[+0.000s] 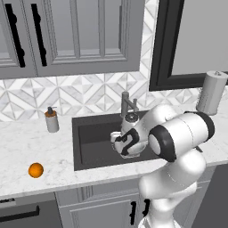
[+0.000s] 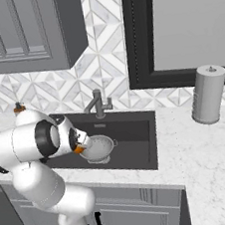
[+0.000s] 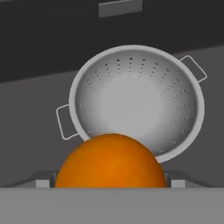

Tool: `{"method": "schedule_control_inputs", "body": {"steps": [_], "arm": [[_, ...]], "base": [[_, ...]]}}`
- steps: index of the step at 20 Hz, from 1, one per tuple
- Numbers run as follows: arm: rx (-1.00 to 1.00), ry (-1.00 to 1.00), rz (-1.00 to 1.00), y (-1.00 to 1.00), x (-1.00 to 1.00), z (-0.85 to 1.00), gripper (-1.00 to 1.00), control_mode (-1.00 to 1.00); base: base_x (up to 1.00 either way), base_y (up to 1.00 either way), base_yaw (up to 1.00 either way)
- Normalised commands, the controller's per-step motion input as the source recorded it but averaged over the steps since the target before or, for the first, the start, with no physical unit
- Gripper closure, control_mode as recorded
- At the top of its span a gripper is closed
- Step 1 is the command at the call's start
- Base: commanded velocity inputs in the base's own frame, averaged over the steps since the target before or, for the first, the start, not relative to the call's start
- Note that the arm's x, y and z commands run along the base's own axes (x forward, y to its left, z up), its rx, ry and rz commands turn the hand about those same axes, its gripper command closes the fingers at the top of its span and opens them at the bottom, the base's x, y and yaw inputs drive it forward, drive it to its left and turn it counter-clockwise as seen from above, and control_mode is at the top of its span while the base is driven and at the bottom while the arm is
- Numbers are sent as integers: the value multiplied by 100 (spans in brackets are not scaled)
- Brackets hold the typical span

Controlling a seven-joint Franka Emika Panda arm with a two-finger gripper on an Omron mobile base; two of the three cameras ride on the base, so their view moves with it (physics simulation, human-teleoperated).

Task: Put the colander in the sink, put the orange, orange in the colander, and turn on the sink faucet and pour water over the colander.

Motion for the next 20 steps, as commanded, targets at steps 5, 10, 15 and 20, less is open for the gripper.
{"method": "schedule_control_inputs", "body": {"steps": [5,10,15,20], "arm": [[0,0,0,0,10,-27,100,-100],[0,0,0,-2,9,-21,100,-100],[0,0,0,-6,25,0,100,-100],[0,0,0,-6,24,-3,100,-100]], "base": [[0,0,0],[0,0,0],[0,0,0],[0,0,0]]}}
